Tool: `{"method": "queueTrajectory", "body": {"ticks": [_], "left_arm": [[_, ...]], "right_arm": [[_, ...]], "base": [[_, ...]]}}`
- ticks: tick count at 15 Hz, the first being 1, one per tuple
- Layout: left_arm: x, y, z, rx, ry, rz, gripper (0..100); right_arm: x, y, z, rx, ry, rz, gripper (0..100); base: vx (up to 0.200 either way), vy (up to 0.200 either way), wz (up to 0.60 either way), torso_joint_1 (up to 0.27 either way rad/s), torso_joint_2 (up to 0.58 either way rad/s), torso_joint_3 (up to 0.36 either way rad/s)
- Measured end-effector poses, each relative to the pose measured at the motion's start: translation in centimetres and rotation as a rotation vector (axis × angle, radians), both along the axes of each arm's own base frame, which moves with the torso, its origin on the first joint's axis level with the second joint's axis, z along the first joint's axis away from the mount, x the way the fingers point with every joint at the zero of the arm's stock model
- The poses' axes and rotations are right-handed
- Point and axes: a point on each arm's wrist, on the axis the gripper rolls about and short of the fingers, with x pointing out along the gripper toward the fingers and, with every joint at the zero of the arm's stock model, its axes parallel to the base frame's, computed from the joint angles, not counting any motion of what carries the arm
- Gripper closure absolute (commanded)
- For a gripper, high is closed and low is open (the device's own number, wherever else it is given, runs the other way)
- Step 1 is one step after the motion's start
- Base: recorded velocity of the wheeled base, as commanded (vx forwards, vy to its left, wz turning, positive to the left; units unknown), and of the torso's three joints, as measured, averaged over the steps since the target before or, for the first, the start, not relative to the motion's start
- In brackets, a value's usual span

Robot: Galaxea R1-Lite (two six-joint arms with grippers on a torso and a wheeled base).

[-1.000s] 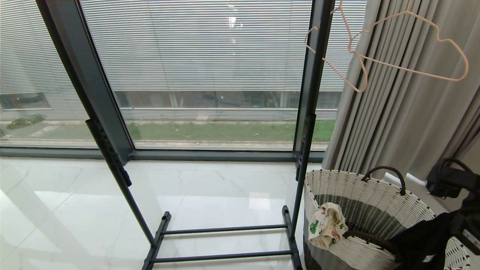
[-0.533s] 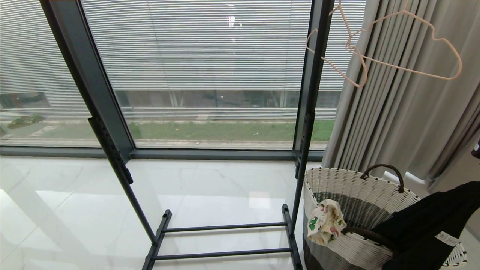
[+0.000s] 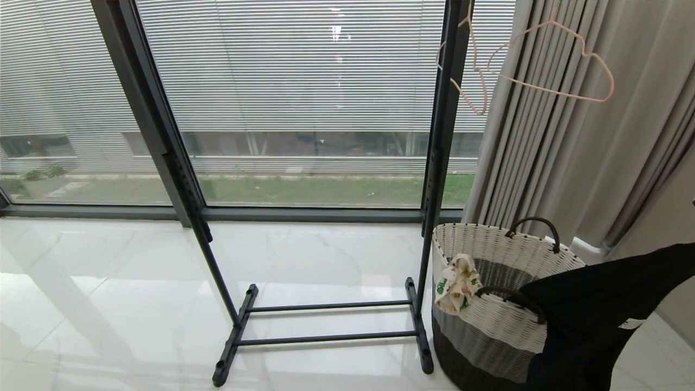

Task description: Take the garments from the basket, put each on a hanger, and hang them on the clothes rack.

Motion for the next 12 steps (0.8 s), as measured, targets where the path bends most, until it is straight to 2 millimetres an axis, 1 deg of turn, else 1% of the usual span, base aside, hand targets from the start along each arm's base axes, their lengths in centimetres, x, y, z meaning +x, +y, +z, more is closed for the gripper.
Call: {"method": "queueTrajectory", "body": {"ticks": [1,5,8,10,12], "left_arm": [[0.0,0.0,0.0,0.0,0.0,0.0,0],[0.0,0.0,0.0,0.008,0.0,-0.003,0],[0.0,0.0,0.0,0.018,0.001,-0.005,0],[0.0,-0.1,0.0,0.121,0.005,-0.022,0],[0.0,-0.1,0.0,0.136,0.003,-0.06,0]], "right_arm": [[0.1,0.3,0.1,0.004,-0.002,0.016,100],[1.2,1.9,0.8,0.081,-0.029,0.065,100],[2.0,3.1,0.6,0.113,-0.008,0.14,100],[2.3,3.6,0.4,0.113,0.008,0.166,100],[2.5,4.0,0.1,0.118,0.028,0.192,100]], "base": [[-0.2,0.0,0.0,0.007,0.0,0.002],[0.0,0.0,0.0,0.0,0.0,0.0],[0.0,0.0,0.0,0.0,0.0,0.0],[0.0,0.0,0.0,0.0,0.0,0.0],[0.0,0.0,0.0,0.0,0.0,0.0]]}}
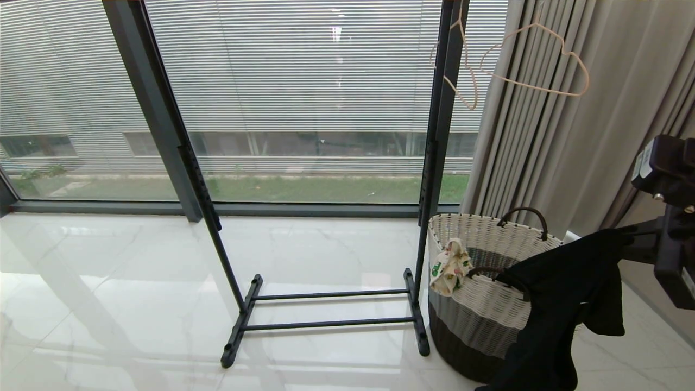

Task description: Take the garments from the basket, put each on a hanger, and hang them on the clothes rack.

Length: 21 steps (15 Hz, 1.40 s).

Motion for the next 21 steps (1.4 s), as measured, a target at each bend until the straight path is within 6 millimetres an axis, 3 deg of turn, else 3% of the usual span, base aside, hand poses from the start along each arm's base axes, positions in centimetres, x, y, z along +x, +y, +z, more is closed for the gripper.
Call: {"method": "queueTrajectory", "body": {"ticks": [2,3,6,8,10,12,14,16,21], "left_arm": [[0.0,-0.1,0.3,-0.004,-0.006,-0.056,0],[-0.1,-0.1,1.4,-0.023,-0.028,-0.078,0],[0.8,-0.1,7.2,-0.095,-0.045,-0.14,0],[3.7,-0.4,12.1,-0.124,-0.031,-0.206,0],[8.0,-1.4,16.1,-0.142,-0.009,-0.299,0],[12.9,-4.3,18.3,-0.147,0.056,-0.416,0],[16.4,-9.0,18.0,-0.131,0.158,-0.536,0],[17.8,-14.2,16.2,-0.128,0.279,-0.576,0],[17.1,-25.1,12.2,-0.089,0.442,-0.693,0]], "right_arm": [[0.3,0.2,-0.2,-0.001,0.013,0.009,100],[0.3,0.3,-0.3,-0.002,0.016,0.011,100],[0.4,0.4,-0.5,-0.002,0.028,0.019,100],[0.4,0.4,-0.5,-0.002,0.029,0.02,100],[0.5,0.4,-0.4,0.001,0.021,0.021,100],[0.7,0.5,0.0,0.02,-0.018,0.018,100],[0.9,0.6,0.0,0.026,-0.022,0.015,100],[0.9,0.8,-0.1,0.023,-0.018,0.02,100],[0.9,1.4,-0.1,0.021,-0.013,0.048,100]], "base": [[0.0,0.0,0.0,0.0,0.0,0.0],[0.0,0.0,0.0,0.0,0.0,0.0],[0.0,0.0,0.0,0.0,0.0,0.0],[0.0,0.0,0.0,0.0,0.0,0.0],[0.0,0.0,0.0,0.0,0.0,0.0],[0.0,0.0,0.0,0.0,0.0,0.0],[0.0,0.0,0.0,0.0,0.0,0.0],[0.0,0.0,0.0,0.0,0.0,0.0],[0.0,0.0,0.0,0.0,0.0,0.0]]}}
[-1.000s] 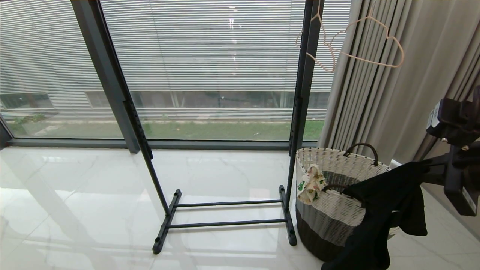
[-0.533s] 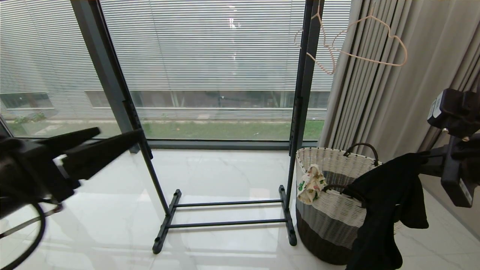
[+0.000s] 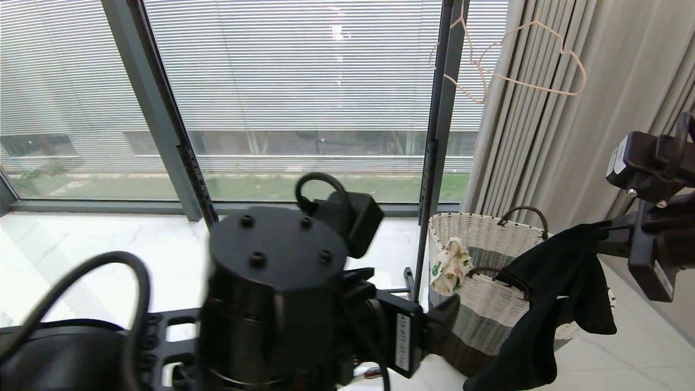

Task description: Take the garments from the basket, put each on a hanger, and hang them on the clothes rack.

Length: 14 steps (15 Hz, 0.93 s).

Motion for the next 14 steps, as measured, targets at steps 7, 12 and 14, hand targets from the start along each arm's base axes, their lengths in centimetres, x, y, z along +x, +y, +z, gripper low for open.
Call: {"method": "queueTrajectory", "body": {"ticks": [7,12,14], "left_arm": [[2.9,-11.0,-2.9,-0.041,-0.018,-0.063,0],[4.9,-14.0,-6.6,0.004,-0.001,-0.041,0],[5.6,-14.3,-8.0,0.034,0.003,-0.008,0]], "right_arm": [[-0.4,0.7,0.6,0.011,-0.019,0.041,100],[-0.4,0.9,0.6,0.011,-0.019,0.055,100],[-0.4,1.0,0.7,0.011,-0.019,0.058,100]], "base": [[0.0,0.0,0.0,0.0,0.0,0.0],[0.0,0.0,0.0,0.0,0.0,0.0],[0.0,0.0,0.0,0.0,0.0,0.0]]}}
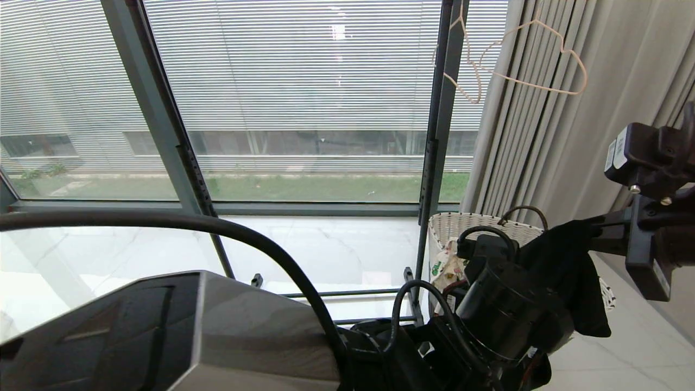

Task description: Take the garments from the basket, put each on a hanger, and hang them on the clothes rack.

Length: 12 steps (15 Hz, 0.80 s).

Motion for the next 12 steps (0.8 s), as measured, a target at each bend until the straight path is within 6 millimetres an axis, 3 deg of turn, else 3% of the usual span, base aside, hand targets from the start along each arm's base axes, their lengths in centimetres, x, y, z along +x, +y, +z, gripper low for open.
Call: {"method": "queueTrajectory", "body": {"ticks": [6,12], "left_arm": [[1.3,0.3,-2.1,0.05,0.014,0.051,0],[0.0,1.4,-1.2,-0.021,-0.028,0.05,0]], "right_arm": [[0.1,0.1,0.0,0.022,0.021,-0.018,100],[1.2,0.2,-0.2,0.039,0.053,-0.066,100]], "base": [[0.0,0.0,0.0,0.0,0.0,0.0],[0.0,0.0,0.0,0.0,0.0,0.0]]}}
